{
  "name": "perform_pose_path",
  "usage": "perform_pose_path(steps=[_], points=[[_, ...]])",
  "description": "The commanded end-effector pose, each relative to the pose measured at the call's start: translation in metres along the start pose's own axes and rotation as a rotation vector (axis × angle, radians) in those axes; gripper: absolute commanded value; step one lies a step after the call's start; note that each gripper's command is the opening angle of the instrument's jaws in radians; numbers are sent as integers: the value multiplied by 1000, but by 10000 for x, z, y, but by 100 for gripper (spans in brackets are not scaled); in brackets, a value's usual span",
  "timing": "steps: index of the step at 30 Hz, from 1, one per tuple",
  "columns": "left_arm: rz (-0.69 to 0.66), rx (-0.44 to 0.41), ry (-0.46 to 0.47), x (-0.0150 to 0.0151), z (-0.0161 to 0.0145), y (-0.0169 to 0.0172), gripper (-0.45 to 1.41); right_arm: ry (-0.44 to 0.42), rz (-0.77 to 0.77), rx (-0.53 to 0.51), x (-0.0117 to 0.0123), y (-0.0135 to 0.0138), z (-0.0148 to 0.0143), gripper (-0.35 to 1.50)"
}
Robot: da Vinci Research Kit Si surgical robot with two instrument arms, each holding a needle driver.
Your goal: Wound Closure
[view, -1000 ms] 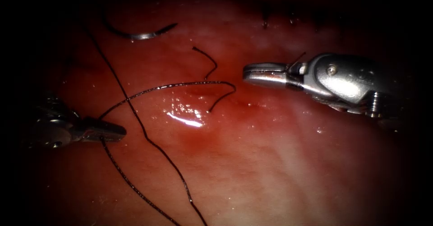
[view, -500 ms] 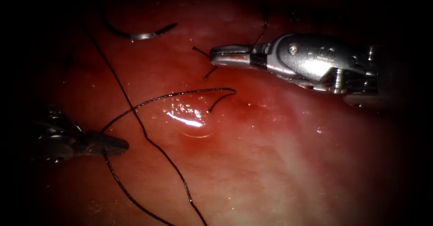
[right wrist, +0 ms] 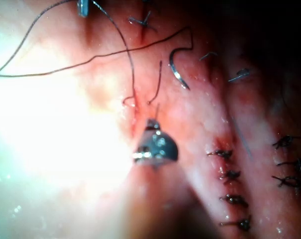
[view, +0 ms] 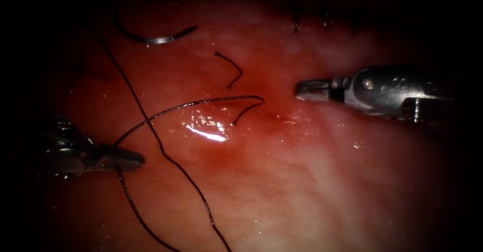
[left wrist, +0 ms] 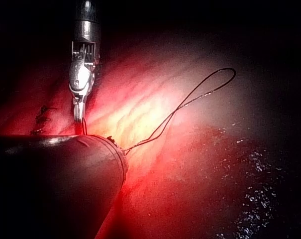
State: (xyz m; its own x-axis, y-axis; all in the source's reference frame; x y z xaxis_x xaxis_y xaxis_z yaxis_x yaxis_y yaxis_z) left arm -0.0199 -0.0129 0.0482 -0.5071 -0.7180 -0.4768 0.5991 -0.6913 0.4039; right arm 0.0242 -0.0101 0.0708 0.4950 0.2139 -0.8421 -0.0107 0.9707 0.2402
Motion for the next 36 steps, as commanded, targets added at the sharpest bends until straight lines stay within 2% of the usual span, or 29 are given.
perform_pose_path(steps=[1, 3, 7, 15, 16, 19, 22, 28, 33, 36], points=[[6, -2, 3, 3, 9, -1, -45, 10, -1, 5, 7, 6, 12, -35], [11, -2, 5, 4, 9, -2, -45, 25, -2, 16, 13, 9, 20, -35], [17, -4, 6, 2, 10, -10, -45, 62, -12, 68, 32, 11, 53, -35], [27, -5, 7, -1, 11, -20, -45, 103, -42, 126, 52, 11, 89, -35], [11, 41, 5, -9, 9, -29, -45, 116, -54, 153, 52, 8, 101, -35], [0, 88, 1, -22, 8, -40, -45, 123, -45, 181, 47, 0, 110, -35], [-26, 111, 1, -31, 12, -45, -45, 123, -41, 191, 44, -6, 115, -35], [-41, 163, -53, -52, 39, -43, -45, 123, -12, 232, 32, -23, 127, -35], [-40, 167, -94, -67, 64, -27, -45, 170, 7, 234, 38, -23, 123, -35], [-31, 126, -116, -76, 78, -12, -45, 217, 24, 233, 46, -24, 119, -35]])
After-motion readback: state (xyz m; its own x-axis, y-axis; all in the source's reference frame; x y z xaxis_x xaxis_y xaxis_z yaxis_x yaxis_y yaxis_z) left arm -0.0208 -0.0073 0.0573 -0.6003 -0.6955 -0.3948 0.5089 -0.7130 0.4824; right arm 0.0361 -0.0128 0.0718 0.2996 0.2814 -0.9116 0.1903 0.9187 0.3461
